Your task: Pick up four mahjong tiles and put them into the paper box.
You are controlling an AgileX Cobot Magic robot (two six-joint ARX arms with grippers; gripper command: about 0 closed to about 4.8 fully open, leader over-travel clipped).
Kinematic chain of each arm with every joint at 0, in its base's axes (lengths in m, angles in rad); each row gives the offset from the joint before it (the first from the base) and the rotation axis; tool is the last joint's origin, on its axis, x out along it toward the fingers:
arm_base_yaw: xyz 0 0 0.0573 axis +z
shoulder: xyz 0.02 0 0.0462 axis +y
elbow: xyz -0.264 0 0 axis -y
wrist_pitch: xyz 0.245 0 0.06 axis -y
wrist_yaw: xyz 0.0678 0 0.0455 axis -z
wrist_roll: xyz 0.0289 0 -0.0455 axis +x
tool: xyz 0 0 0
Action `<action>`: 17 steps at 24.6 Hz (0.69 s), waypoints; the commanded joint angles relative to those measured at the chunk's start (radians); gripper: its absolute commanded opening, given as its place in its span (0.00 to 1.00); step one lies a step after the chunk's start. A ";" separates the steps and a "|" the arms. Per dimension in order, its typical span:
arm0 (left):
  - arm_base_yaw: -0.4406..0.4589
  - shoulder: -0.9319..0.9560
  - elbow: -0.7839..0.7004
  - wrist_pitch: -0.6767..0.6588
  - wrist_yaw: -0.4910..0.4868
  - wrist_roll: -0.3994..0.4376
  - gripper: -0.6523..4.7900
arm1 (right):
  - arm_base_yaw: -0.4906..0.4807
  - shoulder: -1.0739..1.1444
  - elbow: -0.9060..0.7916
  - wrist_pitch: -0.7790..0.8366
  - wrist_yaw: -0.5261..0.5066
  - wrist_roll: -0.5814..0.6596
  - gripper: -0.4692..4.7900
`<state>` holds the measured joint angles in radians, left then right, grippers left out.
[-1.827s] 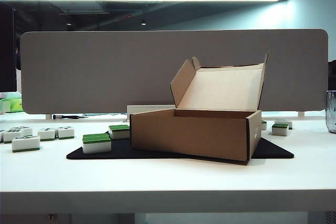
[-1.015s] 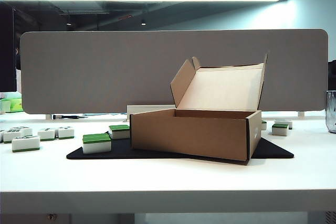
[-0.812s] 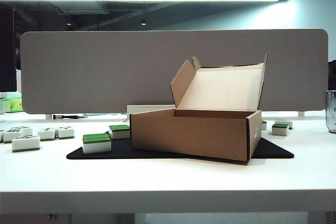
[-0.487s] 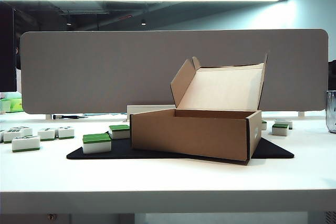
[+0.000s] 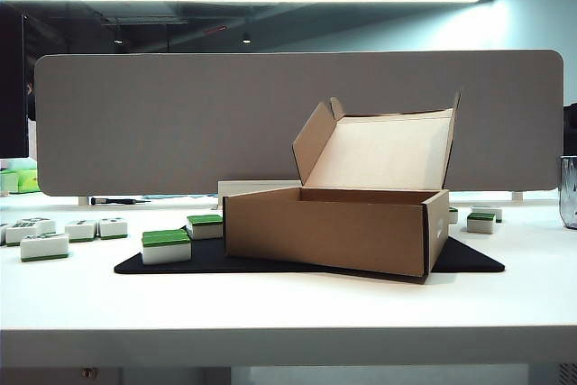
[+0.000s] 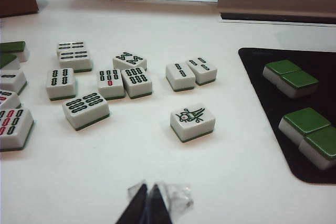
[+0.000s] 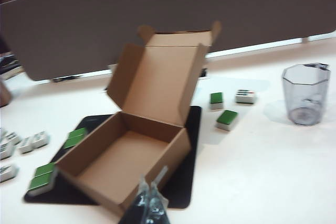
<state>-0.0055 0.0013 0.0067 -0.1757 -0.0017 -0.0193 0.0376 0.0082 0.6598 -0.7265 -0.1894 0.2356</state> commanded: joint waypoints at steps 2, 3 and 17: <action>-0.001 0.000 -0.001 -0.011 0.002 0.000 0.11 | 0.000 -0.009 0.063 -0.089 -0.089 0.000 0.09; -0.001 0.000 -0.001 -0.011 0.002 0.000 0.11 | 0.000 -0.009 0.075 -0.106 -0.110 0.000 0.09; -0.001 0.000 -0.001 -0.010 0.002 0.000 0.11 | 0.000 -0.009 0.272 -0.397 -0.399 -0.001 0.09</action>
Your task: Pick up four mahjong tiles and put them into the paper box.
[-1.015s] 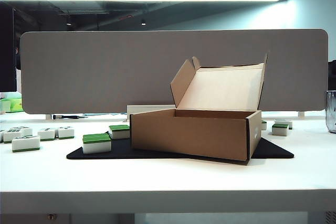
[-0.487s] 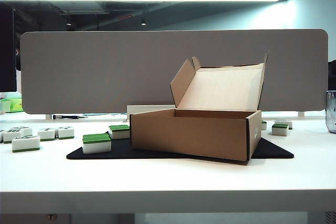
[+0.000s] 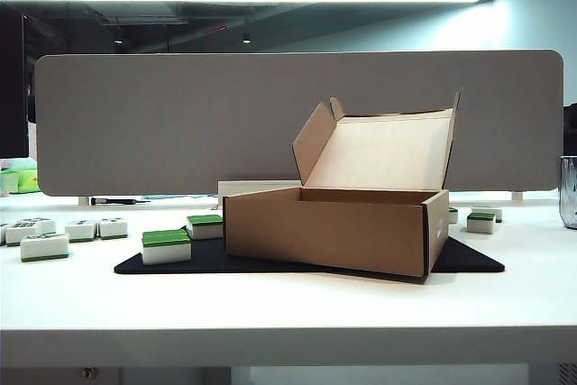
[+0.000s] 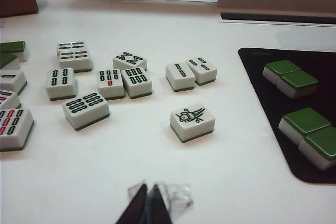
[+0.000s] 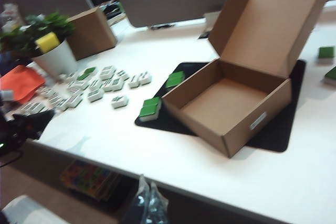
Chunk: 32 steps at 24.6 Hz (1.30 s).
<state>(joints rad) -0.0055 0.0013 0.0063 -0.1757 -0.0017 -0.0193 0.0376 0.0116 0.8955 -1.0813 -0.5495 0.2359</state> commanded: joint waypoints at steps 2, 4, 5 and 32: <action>-0.001 0.000 0.000 -0.010 0.002 0.000 0.11 | 0.000 -0.012 0.056 -0.062 -0.051 -0.003 0.09; -0.001 0.000 0.000 -0.010 0.003 0.000 0.11 | 0.000 -0.012 0.070 -0.070 -0.056 -0.008 0.09; -0.001 0.000 0.000 -0.010 0.006 0.000 0.11 | 0.000 -0.012 0.074 -0.071 -0.056 -0.008 0.09; -0.001 0.387 0.473 0.020 0.164 -0.060 0.11 | 0.000 -0.012 0.073 -0.074 -0.056 -0.008 0.09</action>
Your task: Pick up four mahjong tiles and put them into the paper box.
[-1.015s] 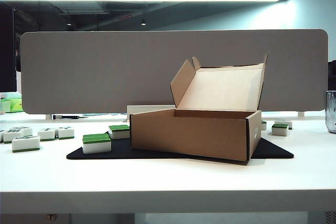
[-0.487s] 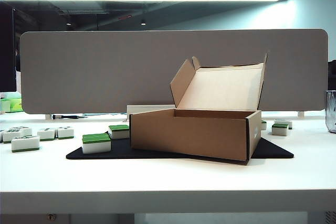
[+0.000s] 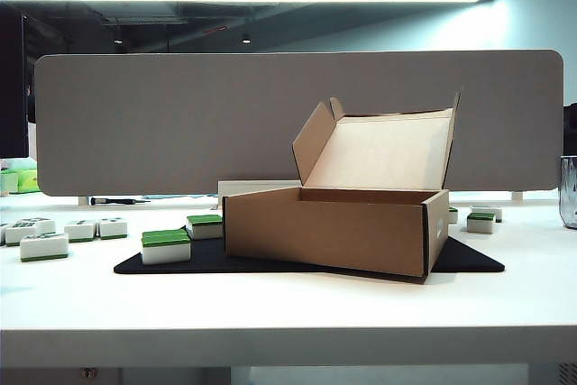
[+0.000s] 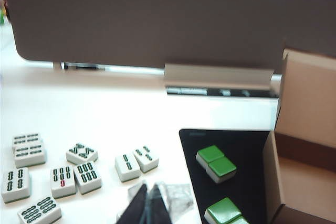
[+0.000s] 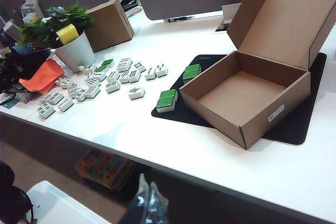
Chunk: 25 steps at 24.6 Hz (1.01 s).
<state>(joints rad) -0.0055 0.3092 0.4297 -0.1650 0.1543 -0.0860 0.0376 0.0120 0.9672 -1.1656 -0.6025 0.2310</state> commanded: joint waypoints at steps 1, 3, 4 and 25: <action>-0.001 0.106 0.065 0.009 0.008 0.007 0.11 | 0.000 -0.012 0.002 0.011 -0.002 -0.003 0.09; -0.001 0.198 0.120 0.009 0.024 0.007 0.11 | 0.000 -0.012 0.002 0.011 -0.002 -0.003 0.09; -0.001 0.233 0.143 0.008 0.036 0.007 0.11 | 0.000 -0.012 0.002 0.011 -0.002 -0.003 0.09; -0.040 0.968 0.747 -0.266 0.224 0.157 0.11 | 0.000 -0.012 0.000 0.008 -0.002 -0.027 0.09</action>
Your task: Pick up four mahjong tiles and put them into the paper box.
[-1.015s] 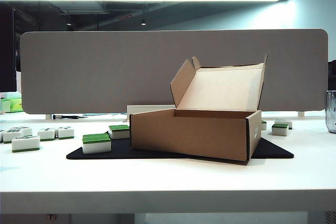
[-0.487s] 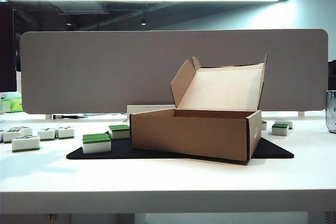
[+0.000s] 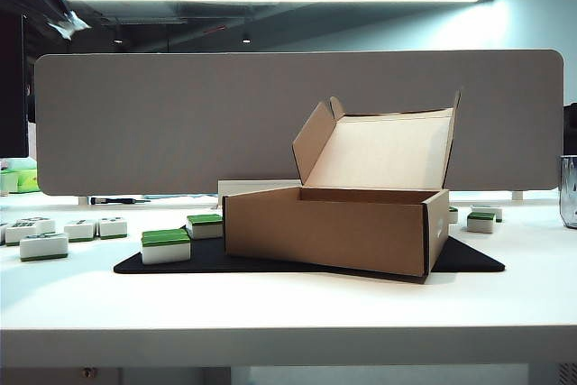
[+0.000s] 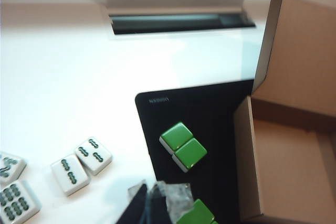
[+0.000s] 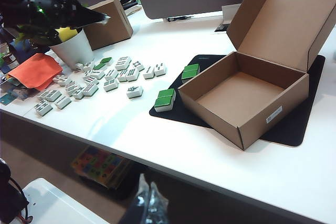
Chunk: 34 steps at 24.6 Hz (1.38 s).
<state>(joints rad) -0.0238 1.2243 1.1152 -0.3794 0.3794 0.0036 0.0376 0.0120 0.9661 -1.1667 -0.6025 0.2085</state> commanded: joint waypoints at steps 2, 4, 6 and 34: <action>-0.040 0.093 0.101 -0.071 -0.001 0.080 0.11 | 0.000 -0.012 0.001 0.009 -0.002 -0.005 0.09; -0.065 0.134 0.143 -0.090 0.000 0.097 0.11 | 0.000 -0.012 0.001 0.003 -0.001 -0.007 0.09; -0.085 0.176 0.189 -0.119 0.000 0.134 0.11 | 0.000 -0.012 0.001 -0.005 -0.001 -0.008 0.09; -0.313 0.618 0.475 -0.589 -0.200 0.607 0.53 | 0.000 -0.012 0.001 -0.018 0.001 -0.031 0.09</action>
<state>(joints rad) -0.3347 1.8374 1.5871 -0.9409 0.1761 0.5667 0.0372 0.0120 0.9642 -1.1942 -0.6018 0.1822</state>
